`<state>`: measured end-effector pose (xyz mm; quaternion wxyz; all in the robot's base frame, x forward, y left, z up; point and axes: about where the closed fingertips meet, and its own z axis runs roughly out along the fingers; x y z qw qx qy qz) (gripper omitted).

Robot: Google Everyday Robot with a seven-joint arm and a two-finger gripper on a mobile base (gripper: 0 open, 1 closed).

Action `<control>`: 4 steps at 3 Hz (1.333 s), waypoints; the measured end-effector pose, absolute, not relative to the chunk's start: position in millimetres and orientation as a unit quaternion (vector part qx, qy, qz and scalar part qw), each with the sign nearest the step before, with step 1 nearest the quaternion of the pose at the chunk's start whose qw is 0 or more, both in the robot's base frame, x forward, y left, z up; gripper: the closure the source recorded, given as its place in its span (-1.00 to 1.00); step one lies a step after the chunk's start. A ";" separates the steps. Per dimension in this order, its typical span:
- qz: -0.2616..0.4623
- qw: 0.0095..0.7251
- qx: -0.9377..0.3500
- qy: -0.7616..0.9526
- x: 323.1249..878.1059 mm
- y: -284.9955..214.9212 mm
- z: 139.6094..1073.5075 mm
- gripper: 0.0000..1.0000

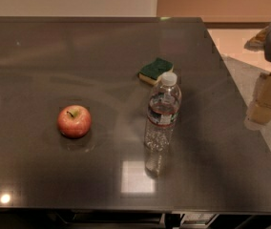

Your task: Move water bottle near sponge

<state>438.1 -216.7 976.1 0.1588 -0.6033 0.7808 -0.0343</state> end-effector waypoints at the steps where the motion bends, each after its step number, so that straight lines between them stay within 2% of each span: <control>1: -0.034 0.159 -0.603 0.781 438.1 -216.7 976.1 -1.00; 2: -0.027 0.159 -0.607 0.778 438.4 -213.4 978.2 -1.00; 4: 0.088 0.200 -0.632 0.743 439.3 -167.3 960.8 -1.00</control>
Offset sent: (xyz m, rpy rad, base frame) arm -0.0004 0.0059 -0.0011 0.0217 0.0445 0.0253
